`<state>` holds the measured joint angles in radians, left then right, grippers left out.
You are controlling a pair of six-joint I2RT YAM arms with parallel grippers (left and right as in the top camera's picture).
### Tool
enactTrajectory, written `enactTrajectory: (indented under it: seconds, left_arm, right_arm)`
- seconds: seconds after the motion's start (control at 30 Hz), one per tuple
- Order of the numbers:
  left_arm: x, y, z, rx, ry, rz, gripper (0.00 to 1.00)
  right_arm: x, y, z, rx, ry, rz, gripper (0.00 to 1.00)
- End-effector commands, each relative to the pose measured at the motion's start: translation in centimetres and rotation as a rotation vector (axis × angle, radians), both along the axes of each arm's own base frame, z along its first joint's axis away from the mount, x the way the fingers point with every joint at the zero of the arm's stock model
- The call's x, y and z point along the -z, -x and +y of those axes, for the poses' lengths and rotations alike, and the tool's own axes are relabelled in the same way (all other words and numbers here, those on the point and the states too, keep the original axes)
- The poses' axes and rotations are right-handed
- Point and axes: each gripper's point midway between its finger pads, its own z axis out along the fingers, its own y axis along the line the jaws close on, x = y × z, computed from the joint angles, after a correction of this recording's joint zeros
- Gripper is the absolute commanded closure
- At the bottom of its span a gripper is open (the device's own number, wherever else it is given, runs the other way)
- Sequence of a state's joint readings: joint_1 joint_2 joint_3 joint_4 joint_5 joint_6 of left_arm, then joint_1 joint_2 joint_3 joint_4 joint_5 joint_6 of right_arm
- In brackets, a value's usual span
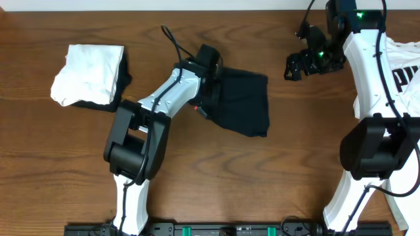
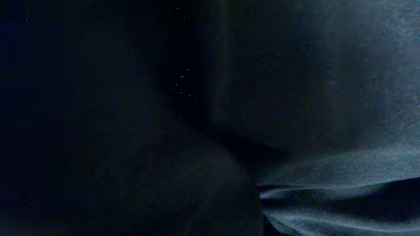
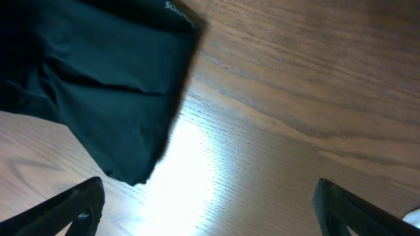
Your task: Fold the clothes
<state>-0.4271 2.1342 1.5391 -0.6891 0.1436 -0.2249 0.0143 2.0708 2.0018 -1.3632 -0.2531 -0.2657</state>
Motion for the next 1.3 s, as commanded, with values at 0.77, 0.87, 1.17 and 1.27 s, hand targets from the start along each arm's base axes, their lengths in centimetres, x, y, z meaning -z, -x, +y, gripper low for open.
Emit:
enactTrajectory:
  seconds: [0.77,0.87,1.17,1.27]
  left_arm:
    - [-20.0,-5.7,6.6,-0.23,-0.066,-0.612,0.94]
    - [-21.0,-6.7,7.9,-0.27,-0.054,-0.655,0.94]
    - [-23.0,-8.7,12.8,-0.383,-0.061,-0.718,0.94]
    - [-24.5,-9.8,14.6,-0.426,-0.055,-0.769,0.94]
  right_arm:
    - [0.0,-0.1,0.0,0.003,0.002,-0.003,0.01]
    - [0.0,-0.1,-0.1,0.004,0.002,-0.003,0.01]
    - [0.0,-0.1,-0.1,0.004,0.002,-0.003,0.01]
    - [0.0,-0.1,-0.1,0.004,0.002,-0.003,0.01]
